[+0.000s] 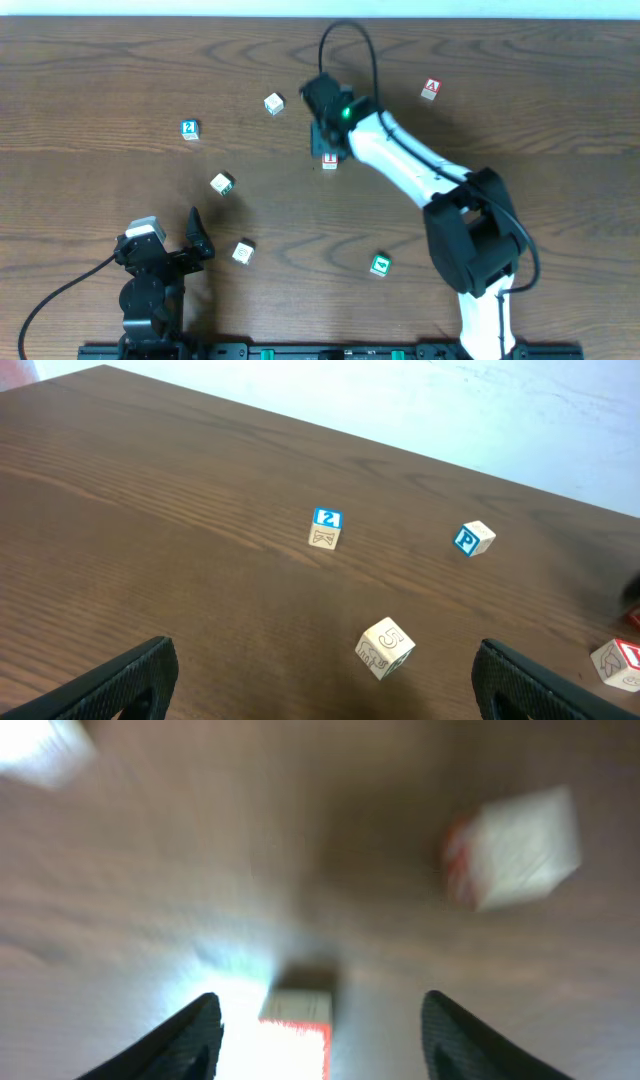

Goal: Spell out Ai2
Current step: 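Lower the red 'I' block onto the table center and release, then move the right gripper to the red 'A' block at far right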

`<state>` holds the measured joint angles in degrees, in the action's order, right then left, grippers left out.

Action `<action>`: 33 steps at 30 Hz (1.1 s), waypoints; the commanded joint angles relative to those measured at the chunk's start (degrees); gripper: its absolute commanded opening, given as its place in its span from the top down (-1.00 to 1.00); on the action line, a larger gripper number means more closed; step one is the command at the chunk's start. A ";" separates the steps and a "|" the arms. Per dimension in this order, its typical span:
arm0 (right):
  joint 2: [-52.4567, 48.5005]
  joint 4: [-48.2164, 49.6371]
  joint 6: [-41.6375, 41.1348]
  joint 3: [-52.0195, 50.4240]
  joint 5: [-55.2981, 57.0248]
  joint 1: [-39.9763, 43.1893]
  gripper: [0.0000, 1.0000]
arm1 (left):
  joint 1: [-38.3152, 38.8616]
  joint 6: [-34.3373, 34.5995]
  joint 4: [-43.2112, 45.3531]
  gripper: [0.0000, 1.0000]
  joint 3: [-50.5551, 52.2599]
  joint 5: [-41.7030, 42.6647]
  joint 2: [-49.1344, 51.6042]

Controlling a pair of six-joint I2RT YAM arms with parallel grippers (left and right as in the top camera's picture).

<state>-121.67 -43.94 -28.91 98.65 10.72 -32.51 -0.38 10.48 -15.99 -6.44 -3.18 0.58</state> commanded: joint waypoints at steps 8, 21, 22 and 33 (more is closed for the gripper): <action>2.01 -0.70 3.34 15.39 8.35 14.40 -0.25 | -0.35 0.02 -0.46 -0.91 1.40 0.04 -0.33; -12.81 0.98 1.60 18.86 -0.74 23.10 -0.41 | -0.35 0.02 -0.48 -0.90 1.40 0.04 -0.33; -13.55 1.03 0.94 18.95 -0.92 23.06 -0.42 | -0.35 0.02 -0.48 -0.91 1.40 0.04 -0.33; -16.79 -0.50 -2.34 19.23 -0.42 25.18 -0.45 | -0.35 0.02 -0.48 -0.91 1.40 0.04 -0.33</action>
<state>-137.97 -44.27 -29.54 116.51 10.44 -8.38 -0.38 10.48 -16.01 -6.44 -3.18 0.58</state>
